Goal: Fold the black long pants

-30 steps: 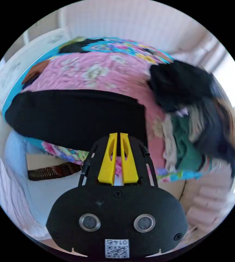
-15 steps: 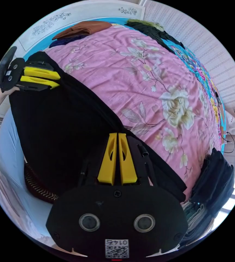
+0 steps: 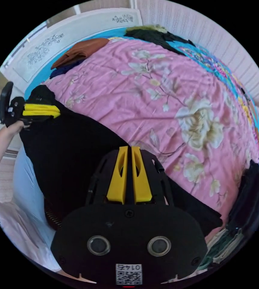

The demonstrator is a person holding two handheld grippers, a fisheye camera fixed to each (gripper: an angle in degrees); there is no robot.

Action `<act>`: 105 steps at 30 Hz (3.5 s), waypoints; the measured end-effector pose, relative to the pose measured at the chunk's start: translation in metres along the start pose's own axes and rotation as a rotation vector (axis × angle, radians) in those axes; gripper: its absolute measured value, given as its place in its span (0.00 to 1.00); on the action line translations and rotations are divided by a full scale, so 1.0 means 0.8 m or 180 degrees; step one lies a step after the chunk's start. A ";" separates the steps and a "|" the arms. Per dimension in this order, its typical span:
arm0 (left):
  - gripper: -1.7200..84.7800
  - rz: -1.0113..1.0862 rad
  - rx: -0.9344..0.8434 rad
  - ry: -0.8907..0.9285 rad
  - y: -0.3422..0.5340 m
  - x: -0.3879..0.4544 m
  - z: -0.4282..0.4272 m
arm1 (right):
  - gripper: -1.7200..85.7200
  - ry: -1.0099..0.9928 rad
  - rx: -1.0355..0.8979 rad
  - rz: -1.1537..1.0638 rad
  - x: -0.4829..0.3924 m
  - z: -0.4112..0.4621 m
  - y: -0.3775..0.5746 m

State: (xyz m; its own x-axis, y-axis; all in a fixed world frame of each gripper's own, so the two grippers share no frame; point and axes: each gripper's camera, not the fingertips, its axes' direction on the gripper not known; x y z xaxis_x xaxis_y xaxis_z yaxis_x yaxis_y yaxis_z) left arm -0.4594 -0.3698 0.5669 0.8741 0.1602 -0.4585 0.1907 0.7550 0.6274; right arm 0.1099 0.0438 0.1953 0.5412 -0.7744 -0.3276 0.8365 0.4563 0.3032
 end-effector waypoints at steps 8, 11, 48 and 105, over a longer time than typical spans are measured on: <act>0.06 -0.0101 0.0165 0.0133 0.014 -0.016 0.024 | 0.11 0.0109 0.0727 0.1295 0.121 -0.100 0.199; 0.08 -0.0297 0.0660 0.0454 0.036 -0.032 -0.006 | 0.12 0.0465 0.0669 0.2120 0.179 -0.120 0.311; 0.03 0.0115 0.0297 0.0653 0.143 0.158 0.152 | 0.02 0.0461 0.0886 0.2585 0.187 -0.065 0.363; 0.01 0.0777 -0.0456 0.0739 0.048 0.379 0.333 | 0.01 0.0006 -0.0954 -0.0700 -0.135 0.224 -0.231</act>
State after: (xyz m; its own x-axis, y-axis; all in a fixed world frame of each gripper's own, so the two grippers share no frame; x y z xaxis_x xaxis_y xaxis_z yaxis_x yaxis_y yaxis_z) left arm -0.0679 -0.4618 0.6198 0.7582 0.4745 -0.4472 -0.0899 0.7554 0.6491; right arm -0.1184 -0.0353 0.3353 0.3455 -0.8676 -0.3577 0.9206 0.3873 -0.0500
